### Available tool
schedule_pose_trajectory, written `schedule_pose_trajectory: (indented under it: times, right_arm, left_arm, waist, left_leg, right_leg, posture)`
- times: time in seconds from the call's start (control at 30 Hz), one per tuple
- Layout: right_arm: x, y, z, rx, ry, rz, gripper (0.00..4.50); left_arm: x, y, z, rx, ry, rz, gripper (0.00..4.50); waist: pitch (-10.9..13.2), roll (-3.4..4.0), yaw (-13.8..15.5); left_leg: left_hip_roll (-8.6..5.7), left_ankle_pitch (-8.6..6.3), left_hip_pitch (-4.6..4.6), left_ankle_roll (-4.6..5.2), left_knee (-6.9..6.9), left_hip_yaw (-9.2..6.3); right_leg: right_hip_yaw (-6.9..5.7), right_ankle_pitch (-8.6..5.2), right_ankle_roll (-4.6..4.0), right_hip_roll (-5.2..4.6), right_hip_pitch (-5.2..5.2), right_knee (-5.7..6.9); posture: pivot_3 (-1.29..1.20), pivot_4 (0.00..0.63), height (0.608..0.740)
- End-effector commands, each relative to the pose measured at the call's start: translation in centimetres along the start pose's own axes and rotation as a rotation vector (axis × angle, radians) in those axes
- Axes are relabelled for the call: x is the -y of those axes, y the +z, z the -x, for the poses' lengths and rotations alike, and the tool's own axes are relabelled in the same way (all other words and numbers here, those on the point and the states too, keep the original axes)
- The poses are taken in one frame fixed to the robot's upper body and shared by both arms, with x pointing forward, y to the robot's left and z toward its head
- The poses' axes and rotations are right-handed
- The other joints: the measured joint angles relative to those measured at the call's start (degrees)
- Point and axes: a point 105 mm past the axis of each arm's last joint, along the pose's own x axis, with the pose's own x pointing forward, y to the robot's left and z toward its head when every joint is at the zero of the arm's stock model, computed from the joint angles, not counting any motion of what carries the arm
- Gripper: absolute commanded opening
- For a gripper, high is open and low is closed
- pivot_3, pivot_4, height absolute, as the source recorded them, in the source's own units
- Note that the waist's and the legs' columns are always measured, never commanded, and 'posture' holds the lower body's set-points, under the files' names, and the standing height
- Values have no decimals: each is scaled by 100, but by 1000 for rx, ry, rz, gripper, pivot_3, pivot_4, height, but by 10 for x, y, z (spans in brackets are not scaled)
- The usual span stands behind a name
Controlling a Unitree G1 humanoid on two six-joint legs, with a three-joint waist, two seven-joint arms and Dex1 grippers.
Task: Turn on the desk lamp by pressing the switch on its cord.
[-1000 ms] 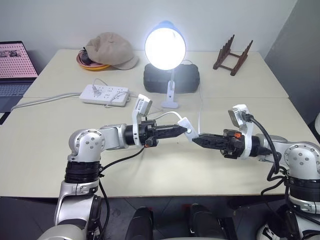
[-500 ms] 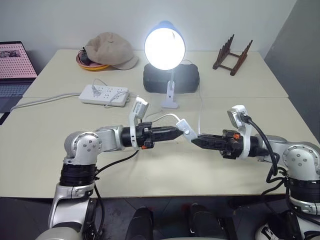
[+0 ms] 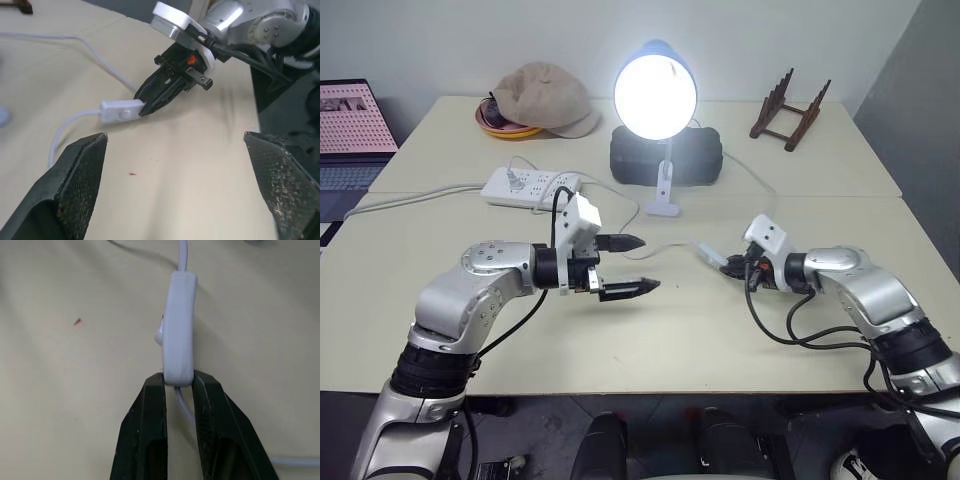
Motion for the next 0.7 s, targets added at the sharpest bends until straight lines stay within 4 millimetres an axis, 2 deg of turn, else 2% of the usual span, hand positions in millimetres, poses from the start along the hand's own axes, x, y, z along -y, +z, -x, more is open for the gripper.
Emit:
schedule_pose_trajectory:
  times: [0.03,0.07,0.13,0.2,0.33,0.4,0.63,0.7]
  right_arm:
    - [-2,12,-2,40,36,62,370]
    - [-3,13,-2,42,46,66,370]
    - [-9,13,2,49,94,66,1075]
    - [-16,19,11,91,134,38,1314]
    - [-21,27,23,137,141,1,2254]
    - [-23,28,36,150,130,-12,2596]
    - [-36,31,79,180,98,-63,4390]
    - [-43,29,91,179,91,-85,4482]
  left_arm:
    - [3,5,1,-21,-25,-139,4488]
    - [2,4,1,-23,-23,-147,4488]
    - [-3,3,4,-32,-9,-158,4500]
    - [-8,1,7,-44,5,-159,4500]
    - [-17,-3,11,-68,36,-152,4500]
    - [-23,-3,14,-81,48,-128,4500]
    - [-34,4,27,-111,37,-138,4500]
    - [-39,8,28,-112,40,-142,4500]
  waist:
    - [0,0,-1]
    - [0,0,-1]
    - [0,0,-1]
    - [0,0,-1]
    - [0,0,2]
    - [0,0,3]
    - [0,0,8]
    - [0,-1,10]
  left_leg:
    - [0,0,0,0,-8,-2]
    - [0,0,0,0,-14,-2]
    - [1,0,2,0,-27,-3]
    - [1,1,4,1,-31,-3]
    - [1,1,2,1,-32,-4]
    - [1,1,4,1,-31,-4]
    - [1,1,4,1,-31,-6]
    - [1,1,5,1,-31,-7]
  right_leg:
    - [-2,3,5,1,-2,0]
    - [-3,3,5,1,-5,0]
    - [-3,2,4,1,-8,0]
    - [-4,1,5,1,-9,0]
    - [-5,0,6,1,-9,0]
    - [-5,0,7,1,-9,1]
    - [-8,-1,6,1,-8,3]
    - [-9,-1,6,2,-8,4]
  posture:
    - [0,150,740]
    - [0,150,740]
    - [0,150,740]
    - [0,150,740]
    - [0,150,740]
    - [0,150,740]
    - [0,150,740]
    - [0,150,740]
